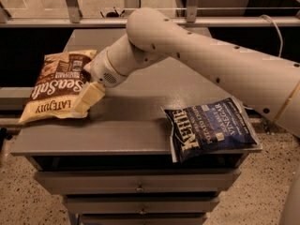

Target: Pick brown chip bag

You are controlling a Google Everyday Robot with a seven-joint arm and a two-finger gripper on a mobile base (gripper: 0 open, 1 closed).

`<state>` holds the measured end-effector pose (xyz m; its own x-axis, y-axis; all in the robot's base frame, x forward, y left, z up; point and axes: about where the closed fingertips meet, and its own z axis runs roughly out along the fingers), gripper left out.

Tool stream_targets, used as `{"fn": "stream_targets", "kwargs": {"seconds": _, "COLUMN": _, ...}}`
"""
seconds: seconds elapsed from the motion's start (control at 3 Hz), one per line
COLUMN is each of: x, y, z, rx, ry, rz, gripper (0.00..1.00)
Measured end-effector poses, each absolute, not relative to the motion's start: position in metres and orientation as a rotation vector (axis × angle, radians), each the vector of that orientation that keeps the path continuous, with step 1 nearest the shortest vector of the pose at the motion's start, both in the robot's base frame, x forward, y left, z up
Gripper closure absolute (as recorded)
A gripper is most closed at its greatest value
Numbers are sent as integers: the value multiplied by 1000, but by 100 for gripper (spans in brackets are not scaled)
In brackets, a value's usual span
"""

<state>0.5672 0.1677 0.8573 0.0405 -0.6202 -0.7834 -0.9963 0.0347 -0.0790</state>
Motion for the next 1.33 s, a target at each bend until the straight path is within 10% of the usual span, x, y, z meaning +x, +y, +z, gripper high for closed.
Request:
{"fn": "stream_targets", "kwargs": {"seconds": 1.0, "x": 582, "y": 187, "z": 848, "rx": -1597, "ry": 1764, "rz": 737, "gripper": 92}}
{"fn": "stream_targets", "kwargs": {"seconds": 1.33, "x": 590, "y": 175, "z": 859, "rx": -1575, "ry": 1756, "rz": 687, "gripper": 100}}
